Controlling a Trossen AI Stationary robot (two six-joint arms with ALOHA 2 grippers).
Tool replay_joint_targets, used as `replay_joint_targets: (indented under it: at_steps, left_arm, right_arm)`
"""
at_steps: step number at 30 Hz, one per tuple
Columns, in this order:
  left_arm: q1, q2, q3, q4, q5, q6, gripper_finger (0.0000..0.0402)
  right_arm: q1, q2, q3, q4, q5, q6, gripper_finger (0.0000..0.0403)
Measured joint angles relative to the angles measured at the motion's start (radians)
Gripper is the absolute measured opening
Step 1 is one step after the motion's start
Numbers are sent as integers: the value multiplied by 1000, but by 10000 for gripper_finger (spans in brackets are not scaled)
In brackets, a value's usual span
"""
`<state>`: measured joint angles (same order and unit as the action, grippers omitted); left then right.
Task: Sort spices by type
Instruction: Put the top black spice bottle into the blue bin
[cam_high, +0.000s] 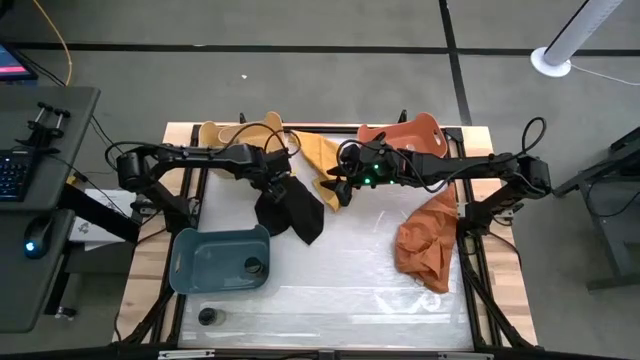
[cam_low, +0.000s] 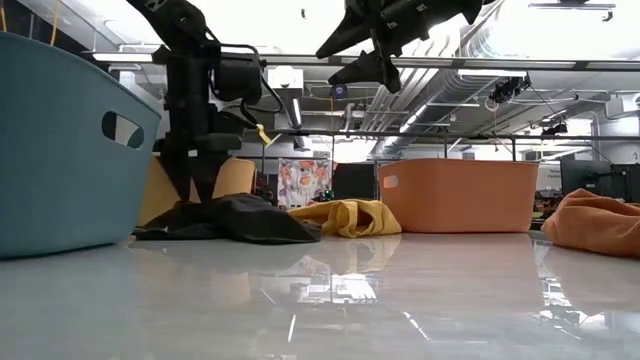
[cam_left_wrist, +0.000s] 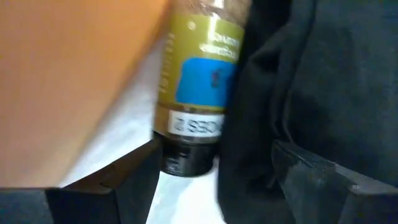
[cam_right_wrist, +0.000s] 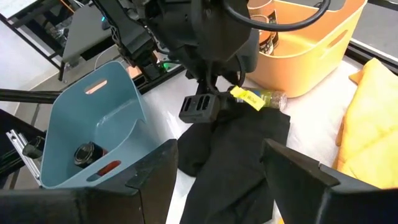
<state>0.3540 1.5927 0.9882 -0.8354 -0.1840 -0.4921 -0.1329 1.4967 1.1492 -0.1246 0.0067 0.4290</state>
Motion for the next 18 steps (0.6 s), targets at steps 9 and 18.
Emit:
replay_joint_targets:
  at_steps: [9, 18]
  left_arm:
    - [-35, 0, 0, 22, 32, -135, 288]
    - [-129, 0, 0, 28, 111, -228, 288]
  right_arm:
    - [0, 0, 0, 0, 0, 0, 227]
    - [0, 0, 0, 0, 0, 0, 227]
